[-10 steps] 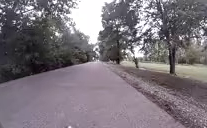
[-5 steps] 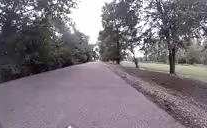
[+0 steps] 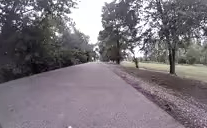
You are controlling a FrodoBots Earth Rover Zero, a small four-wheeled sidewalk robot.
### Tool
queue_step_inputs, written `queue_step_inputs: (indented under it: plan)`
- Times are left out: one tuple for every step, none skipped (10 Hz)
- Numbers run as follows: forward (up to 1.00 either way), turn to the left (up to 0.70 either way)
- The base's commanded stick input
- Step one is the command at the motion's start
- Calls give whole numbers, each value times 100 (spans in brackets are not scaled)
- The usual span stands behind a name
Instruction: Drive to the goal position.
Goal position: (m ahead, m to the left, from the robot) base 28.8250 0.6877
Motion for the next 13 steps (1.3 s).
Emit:
queue_step_inputs:
  plan:
    - [13, 1]
    - [-58, 1]
    - [-100, 1]
    - [-100, 1]
    - [-100, 1]
    - [-100, 1]
    - [-100, 1]
    - [-100, 1]
    - [-100, 1]
    - [-100, 1]
    - [-100, 1]
    - [-23, 1]
    - [50, 1]
